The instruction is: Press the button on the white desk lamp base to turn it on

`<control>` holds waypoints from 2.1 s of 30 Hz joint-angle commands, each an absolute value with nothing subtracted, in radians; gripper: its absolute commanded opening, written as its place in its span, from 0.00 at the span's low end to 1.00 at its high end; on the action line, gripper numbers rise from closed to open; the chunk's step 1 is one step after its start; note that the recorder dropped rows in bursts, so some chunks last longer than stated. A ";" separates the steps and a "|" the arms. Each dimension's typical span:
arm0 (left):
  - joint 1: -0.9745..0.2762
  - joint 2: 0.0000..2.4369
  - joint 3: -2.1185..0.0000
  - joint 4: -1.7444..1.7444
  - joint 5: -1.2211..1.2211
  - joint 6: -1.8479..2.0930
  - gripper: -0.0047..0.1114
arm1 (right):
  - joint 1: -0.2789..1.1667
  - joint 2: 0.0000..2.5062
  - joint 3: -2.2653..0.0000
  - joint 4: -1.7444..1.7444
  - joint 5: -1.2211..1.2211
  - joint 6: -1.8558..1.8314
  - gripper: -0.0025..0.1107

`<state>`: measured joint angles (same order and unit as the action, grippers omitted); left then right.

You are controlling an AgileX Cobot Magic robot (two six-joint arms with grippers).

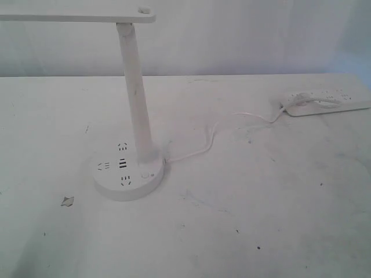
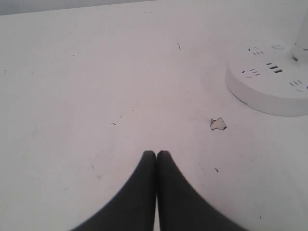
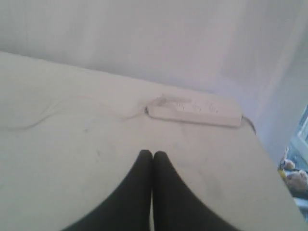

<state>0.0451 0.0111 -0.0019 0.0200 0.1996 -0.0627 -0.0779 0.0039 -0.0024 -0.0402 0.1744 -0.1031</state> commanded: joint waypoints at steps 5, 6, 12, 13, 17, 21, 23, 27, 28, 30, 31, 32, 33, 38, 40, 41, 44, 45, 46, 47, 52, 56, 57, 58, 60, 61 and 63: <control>0.047 0.012 0.000 0.016 0.197 -0.063 0.04 | -0.072 0.000 0.000 0.095 -0.144 0.080 0.02; 0.047 0.012 0.000 0.016 0.197 -0.063 0.04 | -0.070 0.000 0.000 0.157 -0.175 0.221 0.02; 0.047 0.012 0.000 0.016 0.197 -0.063 0.04 | -0.070 0.000 0.000 0.236 -0.333 0.309 0.02; 0.047 0.012 0.000 0.016 0.197 -0.063 0.04 | -0.070 0.000 0.000 0.289 -0.334 0.326 0.02; 0.047 0.012 0.000 0.016 0.197 -0.063 0.04 | -0.070 0.000 0.000 0.359 -0.226 0.331 0.02; 0.047 0.012 0.000 0.016 0.197 -0.063 0.04 | -0.070 0.124 -0.007 0.362 -0.211 0.415 0.02; 0.047 0.012 0.000 0.016 0.197 -0.063 0.04 | -0.070 0.206 -0.059 0.350 -0.176 0.417 0.02; 0.047 0.012 0.000 0.016 0.197 -0.063 0.04 | -0.050 0.441 -0.271 0.146 -0.014 0.415 0.02; 0.047 0.012 0.000 0.016 0.197 -0.063 0.04 | -0.029 0.521 -0.349 0.103 0.072 0.397 0.02; 0.047 0.012 0.000 0.016 0.197 -0.063 0.04 | 0.022 0.684 -0.491 0.104 0.235 0.371 0.02; 0.047 0.012 0.000 0.016 0.197 -0.063 0.04 | 0.039 0.724 -0.520 0.125 0.279 0.363 0.02; 0.047 0.012 0.000 0.016 0.197 -0.063 0.04 | 0.082 0.819 -0.569 0.211 0.322 0.331 0.02; 0.047 0.012 0.000 0.016 0.197 -0.063 0.04 | 0.103 0.857 -0.583 0.253 0.332 0.312 0.02; 0.047 0.012 0.000 0.016 0.197 -0.063 0.04 | 0.142 1.084 -0.607 0.407 0.138 0.327 0.02; 0.047 0.012 0.000 0.016 0.197 -0.063 0.04 | 0.153 1.131 -0.616 0.431 0.059 0.356 0.02; 0.047 0.012 0.000 0.016 0.197 -0.063 0.04 | 0.164 1.150 -0.630 0.416 0.059 0.319 0.02; 0.047 0.012 0.000 0.016 0.197 -0.063 0.04 | 0.258 1.272 -0.752 0.412 0.258 0.036 0.02; 0.047 0.012 0.000 0.016 0.197 -0.063 0.04 | 0.275 1.308 -0.794 0.422 0.308 -0.025 0.02; 0.047 0.012 0.000 0.016 0.197 -0.063 0.04 | 0.290 1.347 -0.836 0.454 0.366 -0.092 0.02; 0.047 0.012 0.000 0.016 0.197 -0.063 0.04 | 0.297 1.401 -0.893 0.528 0.442 -0.185 0.02; 0.047 0.012 0.000 0.016 0.197 -0.063 0.04 | 0.253 1.579 -1.020 0.865 0.691 -0.553 0.02; 0.047 0.012 0.000 0.016 0.197 -0.063 0.04 | 0.158 1.682 -1.046 1.126 0.959 -0.826 0.02; 0.047 0.012 0.000 0.016 0.197 -0.063 0.04 | 0.141 1.704 -1.046 1.192 1.018 -0.880 0.02; 0.047 0.012 0.000 0.016 0.197 -0.063 0.04 | 0.125 1.724 -1.046 1.251 1.078 -0.940 0.02; 0.047 0.012 0.000 0.016 0.197 -0.063 0.04 | 0.109 1.760 -1.046 1.337 1.158 -1.005 0.02; 0.047 0.012 0.000 0.016 0.197 -0.063 0.04 | 0.113 1.794 -1.046 1.399 1.183 -1.009 0.02; 0.047 0.012 0.000 0.016 0.197 -0.063 0.04 | 0.122 1.821 -1.046 1.412 1.170 -1.037 0.02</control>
